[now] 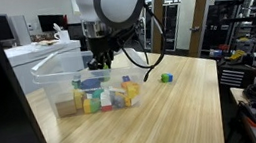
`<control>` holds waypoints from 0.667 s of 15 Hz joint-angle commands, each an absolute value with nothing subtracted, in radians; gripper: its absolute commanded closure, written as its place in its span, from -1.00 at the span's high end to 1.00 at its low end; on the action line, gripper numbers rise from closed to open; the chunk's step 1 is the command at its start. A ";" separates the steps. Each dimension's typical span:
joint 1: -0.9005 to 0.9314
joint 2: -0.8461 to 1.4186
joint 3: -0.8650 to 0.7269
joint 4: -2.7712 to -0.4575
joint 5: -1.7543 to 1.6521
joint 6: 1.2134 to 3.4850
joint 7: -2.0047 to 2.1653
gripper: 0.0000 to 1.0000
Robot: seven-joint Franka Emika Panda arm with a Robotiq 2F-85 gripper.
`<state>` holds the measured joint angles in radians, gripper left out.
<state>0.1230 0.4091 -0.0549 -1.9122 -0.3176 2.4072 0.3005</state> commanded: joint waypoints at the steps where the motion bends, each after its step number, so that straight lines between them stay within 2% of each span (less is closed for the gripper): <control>1: 0.119 0.254 -0.029 -1.998 -0.266 2.318 0.247 -0.35; 6: 0.099 0.087 -0.017 -1.997 -0.279 2.095 0.277 -0.35; 10: 0.044 -0.006 -0.041 -1.991 -0.308 2.032 0.295 -0.35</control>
<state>0.0803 0.0654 -0.0358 -1.9568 -0.2843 2.0574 0.2873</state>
